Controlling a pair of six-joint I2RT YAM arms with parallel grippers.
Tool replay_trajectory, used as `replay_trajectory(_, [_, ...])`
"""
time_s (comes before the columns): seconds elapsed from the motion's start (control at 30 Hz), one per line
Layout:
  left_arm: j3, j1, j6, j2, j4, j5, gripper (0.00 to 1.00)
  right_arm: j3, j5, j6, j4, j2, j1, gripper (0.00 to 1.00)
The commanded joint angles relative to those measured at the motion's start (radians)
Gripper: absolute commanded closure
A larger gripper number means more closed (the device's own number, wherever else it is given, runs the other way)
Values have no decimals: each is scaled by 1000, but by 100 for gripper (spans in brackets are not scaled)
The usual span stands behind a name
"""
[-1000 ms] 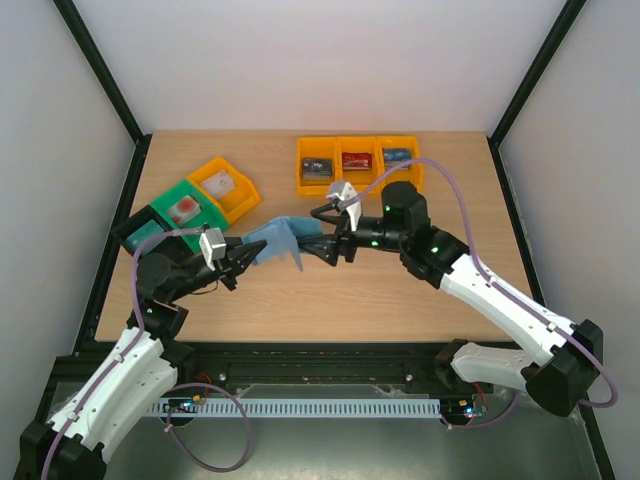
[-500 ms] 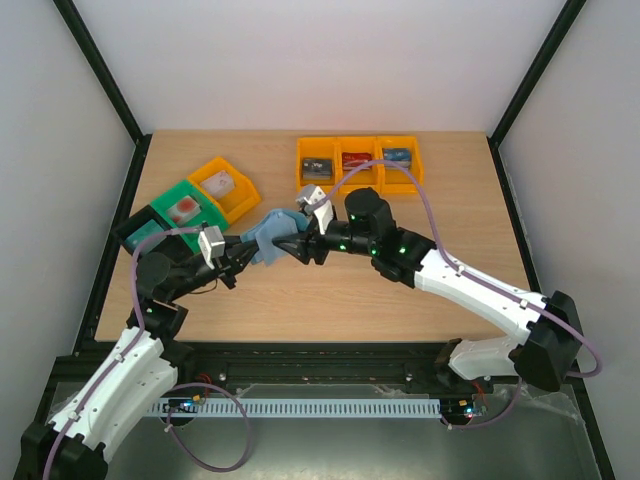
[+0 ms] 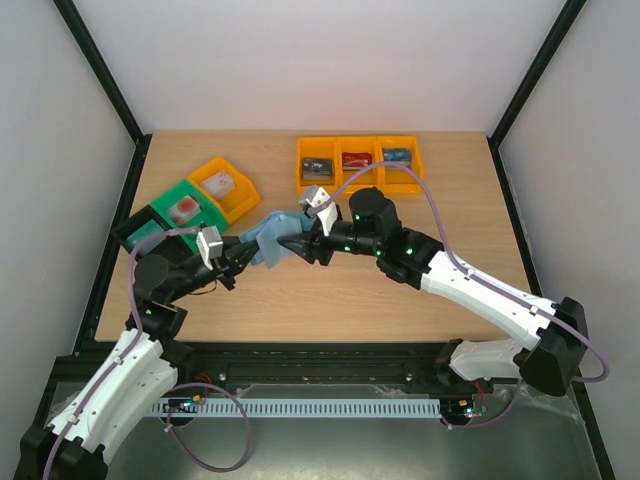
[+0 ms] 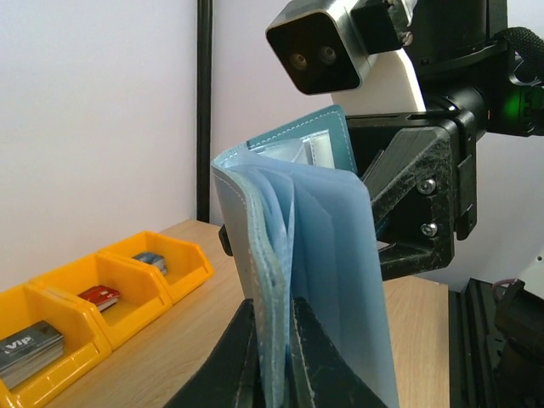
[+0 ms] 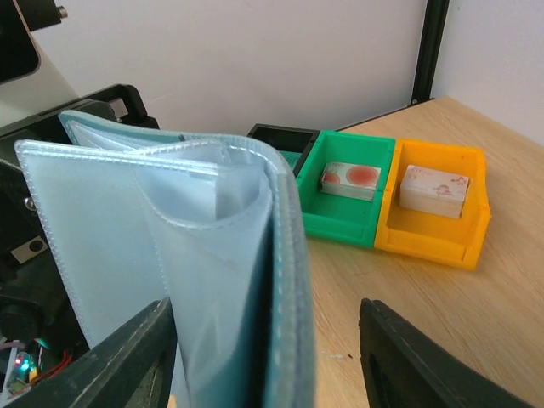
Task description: Take the credit cards out of the card holder
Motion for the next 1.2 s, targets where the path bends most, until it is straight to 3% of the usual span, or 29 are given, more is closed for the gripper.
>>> replay_trajectory(0.0, [-2,7,-8,-21,56,7,98,42,30,-55,-80,-22,-3,45])
replay_trajectory(0.13, [-7,12,0,-39,51,7,98,59,11,-70,-111,-35,-7,44])
replay_trajectory(0.3, [-16,25,-9,-64,46,4,98,63,4,-104,-157,-71,-16,31])
replay_trajectory(0.67, [-20,33,-4,-76,48,7,98,76,17,-121,-213,-128,-85,31])
replay_trajectory(1.03, [-29,33,-12,-72,62,4,98,107,-134,5,-102,0,-69,43])
replay_trajectory(1.17, [-31,33,-15,-75,51,0,98,119,-134,24,-61,40,-10,54])
